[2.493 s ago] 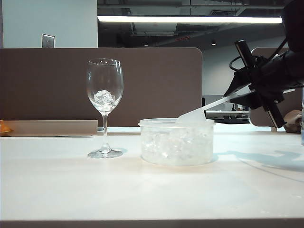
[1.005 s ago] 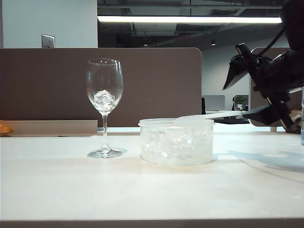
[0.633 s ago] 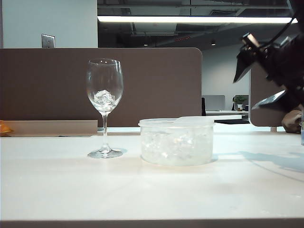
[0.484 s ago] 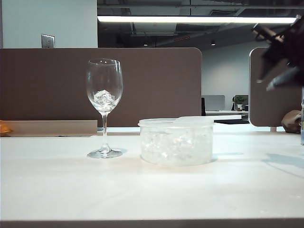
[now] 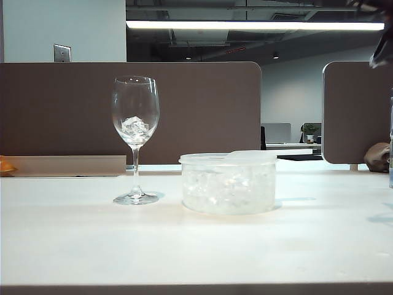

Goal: Pick up an ice shovel filled with ice cubes and pour the ice from the shovel into the glass.

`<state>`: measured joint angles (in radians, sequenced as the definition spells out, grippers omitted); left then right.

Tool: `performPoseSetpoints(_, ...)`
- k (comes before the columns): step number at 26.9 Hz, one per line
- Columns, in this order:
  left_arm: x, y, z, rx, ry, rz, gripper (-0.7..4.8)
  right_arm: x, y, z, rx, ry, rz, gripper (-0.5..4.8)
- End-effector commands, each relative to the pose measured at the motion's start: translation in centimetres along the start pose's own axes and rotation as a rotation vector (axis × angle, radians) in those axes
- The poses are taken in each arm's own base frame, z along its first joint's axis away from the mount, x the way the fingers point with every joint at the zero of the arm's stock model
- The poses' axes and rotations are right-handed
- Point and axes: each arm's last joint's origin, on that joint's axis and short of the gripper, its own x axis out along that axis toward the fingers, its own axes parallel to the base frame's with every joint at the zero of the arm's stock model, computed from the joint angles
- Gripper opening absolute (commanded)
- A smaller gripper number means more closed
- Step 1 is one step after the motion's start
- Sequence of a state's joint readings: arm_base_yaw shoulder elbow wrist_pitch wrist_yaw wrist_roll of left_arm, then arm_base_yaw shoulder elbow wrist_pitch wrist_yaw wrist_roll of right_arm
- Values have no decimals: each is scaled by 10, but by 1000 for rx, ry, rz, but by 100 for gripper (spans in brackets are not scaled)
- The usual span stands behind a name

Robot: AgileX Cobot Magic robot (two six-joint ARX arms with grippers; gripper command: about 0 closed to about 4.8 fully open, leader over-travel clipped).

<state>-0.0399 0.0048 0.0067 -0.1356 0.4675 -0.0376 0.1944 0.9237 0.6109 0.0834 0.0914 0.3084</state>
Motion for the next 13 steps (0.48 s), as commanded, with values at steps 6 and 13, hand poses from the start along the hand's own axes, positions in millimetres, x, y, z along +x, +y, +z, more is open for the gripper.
performPoseSetpoints(6, 0, 0, 1, 5, -2, -3, -5, -35, -13, -30, -124, -90, 5, -5)
performPoseSetpoints(13, 0, 0, 0, 5, -2, -4, -5, -53, -31, -82, -118, -98, 30, -5)
